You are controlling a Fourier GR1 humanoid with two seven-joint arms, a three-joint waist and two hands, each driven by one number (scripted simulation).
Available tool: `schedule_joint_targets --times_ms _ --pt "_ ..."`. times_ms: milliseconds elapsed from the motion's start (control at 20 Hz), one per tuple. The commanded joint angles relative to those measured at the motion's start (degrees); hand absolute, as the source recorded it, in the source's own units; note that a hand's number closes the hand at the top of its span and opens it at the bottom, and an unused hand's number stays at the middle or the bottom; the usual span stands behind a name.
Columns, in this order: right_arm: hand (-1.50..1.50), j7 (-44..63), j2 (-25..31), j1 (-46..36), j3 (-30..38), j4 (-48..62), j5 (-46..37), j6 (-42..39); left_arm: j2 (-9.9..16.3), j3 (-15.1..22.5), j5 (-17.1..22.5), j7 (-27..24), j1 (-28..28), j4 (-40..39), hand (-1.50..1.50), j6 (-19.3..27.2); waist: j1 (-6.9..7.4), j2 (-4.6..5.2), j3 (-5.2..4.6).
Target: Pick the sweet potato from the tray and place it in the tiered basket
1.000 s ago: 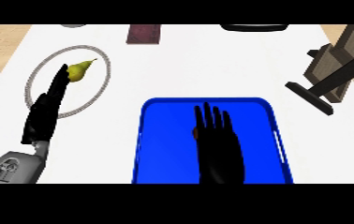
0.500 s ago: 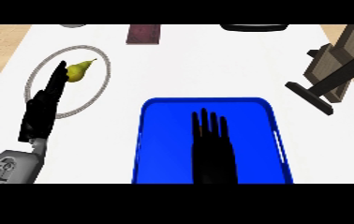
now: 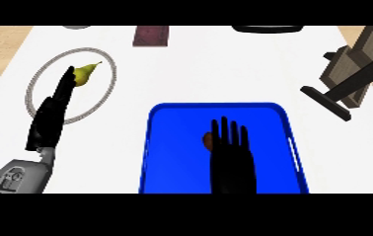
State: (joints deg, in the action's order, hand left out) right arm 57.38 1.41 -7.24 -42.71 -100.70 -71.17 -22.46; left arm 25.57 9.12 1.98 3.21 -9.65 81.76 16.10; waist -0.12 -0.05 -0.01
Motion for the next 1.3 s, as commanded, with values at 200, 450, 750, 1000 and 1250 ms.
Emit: schedule_joint_targets --times_ms 200,450,750,1000,1250 --pt "-1.5 3.87 -1.36 -3.64 2.55 7.8 1.19 1.78 -1.43 -3.76 -1.77 -0.28 -1.75 -3.25 0.0 -3.19 0.2 0.09 0.0" --pt "-1.5 -0.75 -1.38 -3.62 6.08 10.28 1.8 1.77 -1.63 -5.43 -3.37 0.9 -0.76 0.43 0.0 -4.85 0.18 0.03 0.01" --pt "-1.5 1.63 -1.39 -6.87 4.18 16.9 6.85 5.89 -4.66 -5.63 -4.81 -0.81 3.61 2.84 0.0 -5.62 0.45 0.02 0.01" --pt "1.5 -0.38 -1.4 -7.83 4.58 24.39 9.97 5.45 -6.08 -6.09 -6.58 -0.61 -2.37 -3.67 0.0 -5.12 0.28 0.22 0.0" --pt "1.5 -4.47 0.82 -9.1 -0.32 21.58 4.17 -1.0 -7.06 -6.61 -6.3 -2.66 1.42 -2.16 0.0 -4.68 0.09 0.08 -0.04"
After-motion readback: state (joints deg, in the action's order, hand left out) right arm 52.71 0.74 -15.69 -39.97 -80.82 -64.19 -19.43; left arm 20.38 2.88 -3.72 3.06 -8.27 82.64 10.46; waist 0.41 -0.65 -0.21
